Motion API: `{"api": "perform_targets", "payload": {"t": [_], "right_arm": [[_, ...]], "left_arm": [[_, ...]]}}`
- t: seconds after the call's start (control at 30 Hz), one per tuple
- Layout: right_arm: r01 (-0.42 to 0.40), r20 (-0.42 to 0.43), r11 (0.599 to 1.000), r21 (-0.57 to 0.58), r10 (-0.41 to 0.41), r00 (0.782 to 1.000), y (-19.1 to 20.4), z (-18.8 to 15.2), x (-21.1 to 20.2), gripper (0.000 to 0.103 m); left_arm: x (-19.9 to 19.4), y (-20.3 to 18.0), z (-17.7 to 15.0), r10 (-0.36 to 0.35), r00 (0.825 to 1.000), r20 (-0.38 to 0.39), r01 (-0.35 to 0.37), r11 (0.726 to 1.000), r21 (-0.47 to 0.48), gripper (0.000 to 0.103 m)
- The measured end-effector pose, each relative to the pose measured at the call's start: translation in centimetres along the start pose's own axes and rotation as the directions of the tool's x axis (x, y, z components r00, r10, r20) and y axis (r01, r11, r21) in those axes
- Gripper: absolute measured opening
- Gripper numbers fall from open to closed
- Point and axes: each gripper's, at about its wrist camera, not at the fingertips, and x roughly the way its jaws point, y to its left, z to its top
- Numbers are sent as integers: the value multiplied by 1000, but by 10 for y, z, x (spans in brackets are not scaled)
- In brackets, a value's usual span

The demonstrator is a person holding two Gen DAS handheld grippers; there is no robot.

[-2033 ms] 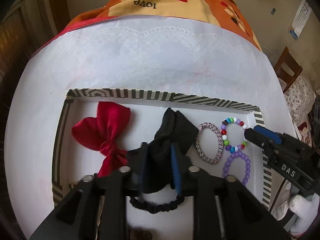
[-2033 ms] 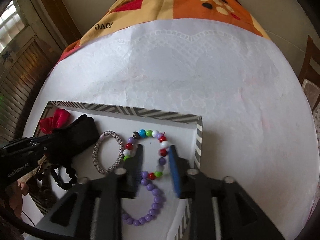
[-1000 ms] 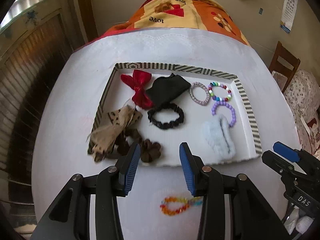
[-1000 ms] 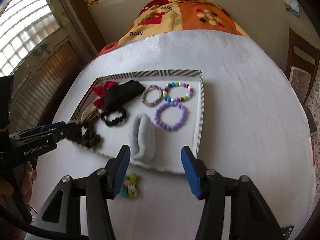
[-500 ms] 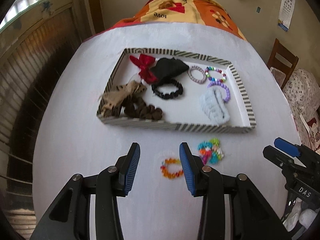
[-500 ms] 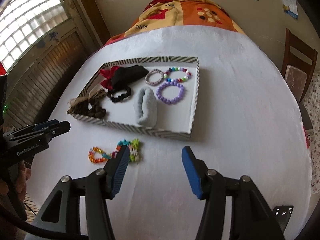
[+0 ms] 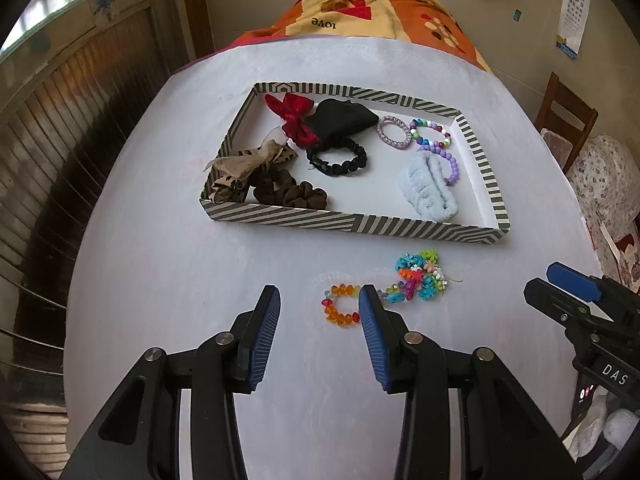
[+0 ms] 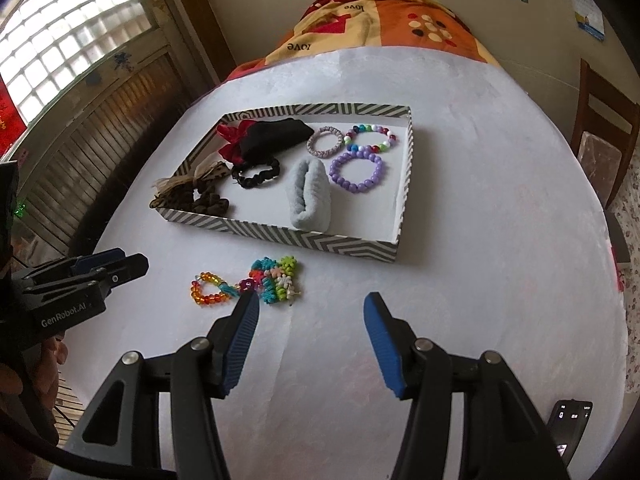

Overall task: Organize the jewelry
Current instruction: 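Grasp orange crystal bracelet with left gripper while right grasps flower-bead strand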

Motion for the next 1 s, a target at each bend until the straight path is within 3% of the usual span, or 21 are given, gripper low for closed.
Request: {"api": "perform_targets", "payload": {"t": [0.47,0.77,1.0], "right_arm": [[-7,-20,1000,-2,7,1000,-3,-1,6,58],[-33,-41,999,0,33,999,-3,-2,19,59],[-58,-80,998,-16,56,995,5,-1,47,59]], "left_arm": [[4,0,-1,-9,1000,-21,9,1000,-13,18],[37,19,-10,-137,981,-134,127,989,-81,18],[62,21,-16,-134,973,-188,119,989,-93,18]]}}
